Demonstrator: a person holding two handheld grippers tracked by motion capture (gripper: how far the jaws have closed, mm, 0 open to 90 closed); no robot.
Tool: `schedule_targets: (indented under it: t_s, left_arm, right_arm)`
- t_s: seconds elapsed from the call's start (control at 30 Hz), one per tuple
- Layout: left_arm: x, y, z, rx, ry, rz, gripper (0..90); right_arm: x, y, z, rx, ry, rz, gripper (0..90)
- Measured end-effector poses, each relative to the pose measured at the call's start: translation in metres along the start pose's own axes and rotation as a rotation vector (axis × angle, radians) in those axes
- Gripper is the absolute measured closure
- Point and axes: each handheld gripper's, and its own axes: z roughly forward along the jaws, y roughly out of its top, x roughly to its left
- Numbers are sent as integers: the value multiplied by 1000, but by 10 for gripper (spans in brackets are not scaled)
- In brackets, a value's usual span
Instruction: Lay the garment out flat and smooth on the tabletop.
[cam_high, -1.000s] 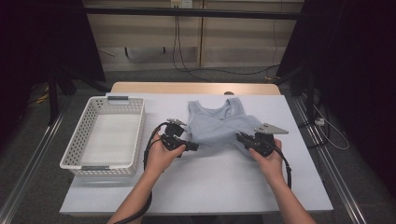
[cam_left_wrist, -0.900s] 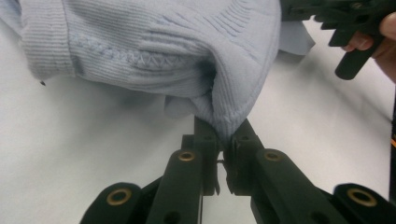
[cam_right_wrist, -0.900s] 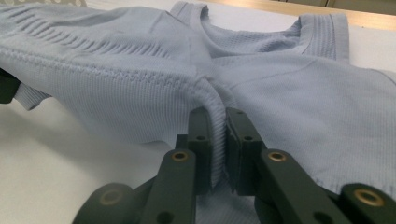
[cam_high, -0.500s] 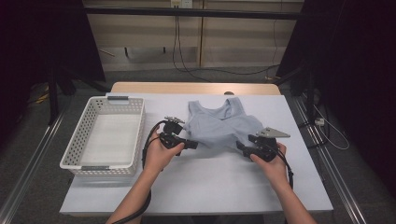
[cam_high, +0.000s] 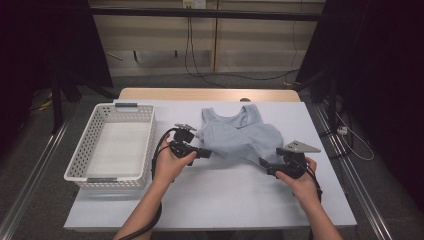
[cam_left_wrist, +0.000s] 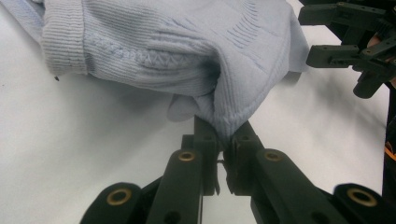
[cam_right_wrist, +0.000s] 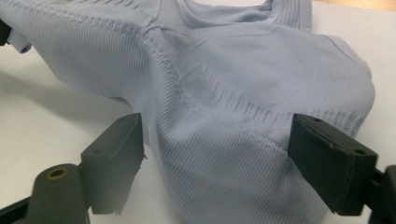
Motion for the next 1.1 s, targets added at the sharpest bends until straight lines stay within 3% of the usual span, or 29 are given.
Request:
schedule_targets:
  t_s: [0.13, 0.5, 0.7, 0.87, 1.0, 1.1]
  left_arm:
    - [1, 2, -1, -4, -6, -7, 849]
    - [4, 8, 1, -8, -7, -16, 849]
    - [5, 12, 0, -14, -13, -22, 850]
    - [6, 13, 1, -18, -19, -25, 850]
    - [6, 13, 0, -18, -20, -28, 850]
    - [6, 13, 0, -18, -20, -30, 850]
  right_arm:
    - [-1, -1, -4, 2, -17, 5, 174]
    - [-23, -14, -19, 19, -98, 59, 169]
    - [-24, -23, -22, 58, -97, 58, 182]
    - [-21, -30, -19, 129, -87, 17, 263]
    - [-23, -33, -19, 148, -100, 25, 407]
    - [-25, -32, -19, 150, -111, 19, 565]
